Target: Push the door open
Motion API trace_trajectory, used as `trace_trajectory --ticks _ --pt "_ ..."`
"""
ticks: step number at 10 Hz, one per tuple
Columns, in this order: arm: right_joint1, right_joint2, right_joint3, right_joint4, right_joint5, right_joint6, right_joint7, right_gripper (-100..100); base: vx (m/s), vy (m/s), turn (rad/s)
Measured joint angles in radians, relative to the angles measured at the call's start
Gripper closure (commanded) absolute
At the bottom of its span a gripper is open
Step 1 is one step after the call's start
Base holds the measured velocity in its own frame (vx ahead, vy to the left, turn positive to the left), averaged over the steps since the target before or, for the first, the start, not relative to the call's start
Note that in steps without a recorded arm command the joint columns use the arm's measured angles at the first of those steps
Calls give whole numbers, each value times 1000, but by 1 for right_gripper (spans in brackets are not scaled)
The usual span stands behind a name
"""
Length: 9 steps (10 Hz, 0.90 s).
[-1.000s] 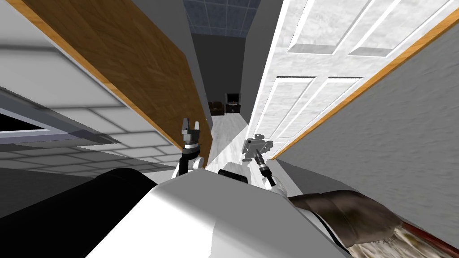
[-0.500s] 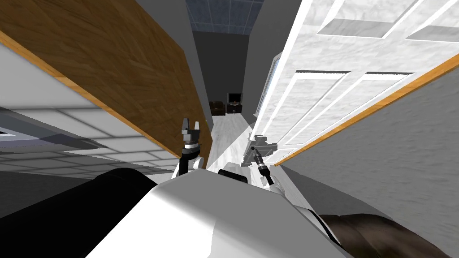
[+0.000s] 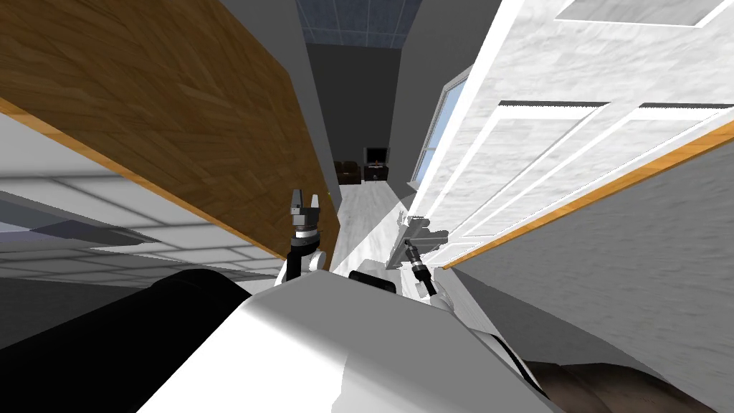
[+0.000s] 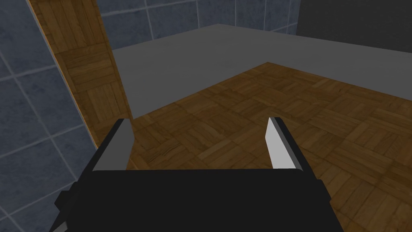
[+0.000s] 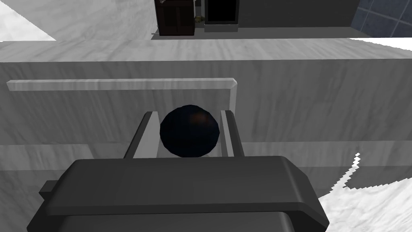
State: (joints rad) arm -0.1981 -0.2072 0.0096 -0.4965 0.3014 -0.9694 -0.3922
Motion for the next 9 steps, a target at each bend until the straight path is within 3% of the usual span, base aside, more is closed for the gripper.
trace_trajectory --ticks 4,9 --pt "2 1 1 2 1 2 0 100 19 5 -10" --pt "3 12 -24 16 -24 10 26 100 155 66 -22"
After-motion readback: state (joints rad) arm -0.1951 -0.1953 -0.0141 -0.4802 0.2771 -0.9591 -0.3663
